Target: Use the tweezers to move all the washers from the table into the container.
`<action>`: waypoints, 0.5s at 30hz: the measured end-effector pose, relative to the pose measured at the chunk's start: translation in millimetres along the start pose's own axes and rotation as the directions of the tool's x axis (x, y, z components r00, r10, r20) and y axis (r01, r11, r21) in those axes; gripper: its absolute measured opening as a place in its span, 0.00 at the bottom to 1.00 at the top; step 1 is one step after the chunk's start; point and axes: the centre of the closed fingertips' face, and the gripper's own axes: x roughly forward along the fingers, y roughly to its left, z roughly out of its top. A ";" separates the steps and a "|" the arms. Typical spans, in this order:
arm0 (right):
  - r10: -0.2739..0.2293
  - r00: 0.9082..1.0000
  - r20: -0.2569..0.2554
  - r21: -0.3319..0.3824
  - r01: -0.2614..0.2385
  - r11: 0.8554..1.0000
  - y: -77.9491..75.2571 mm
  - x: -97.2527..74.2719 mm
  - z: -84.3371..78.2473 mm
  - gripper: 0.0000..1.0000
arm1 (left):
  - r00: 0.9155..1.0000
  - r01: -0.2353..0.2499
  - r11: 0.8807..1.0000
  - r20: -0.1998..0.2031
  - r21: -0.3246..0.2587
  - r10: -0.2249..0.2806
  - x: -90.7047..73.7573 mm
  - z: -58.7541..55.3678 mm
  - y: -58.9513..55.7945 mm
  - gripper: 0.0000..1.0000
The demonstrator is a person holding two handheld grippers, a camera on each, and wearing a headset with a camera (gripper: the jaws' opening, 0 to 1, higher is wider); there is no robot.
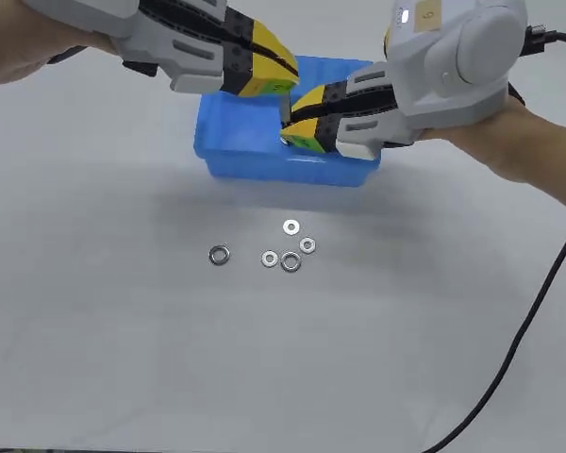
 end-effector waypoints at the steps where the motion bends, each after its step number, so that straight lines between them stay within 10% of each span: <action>1: 0.000 1.000 -0.001 -0.002 0.000 1.000 0.0 -0.2 0.0 0.10 | 1.000 0.001 1.000 0.000 0.000 -0.001 -0.1 0.1 -0.2 0.05; 15: -0.017 1.000 -0.014 -0.029 0.017 0.999 1.3 -5.1 6.2 0.11 | 1.000 0.022 1.000 0.007 0.019 -0.022 0.9 9.6 -4.5 0.05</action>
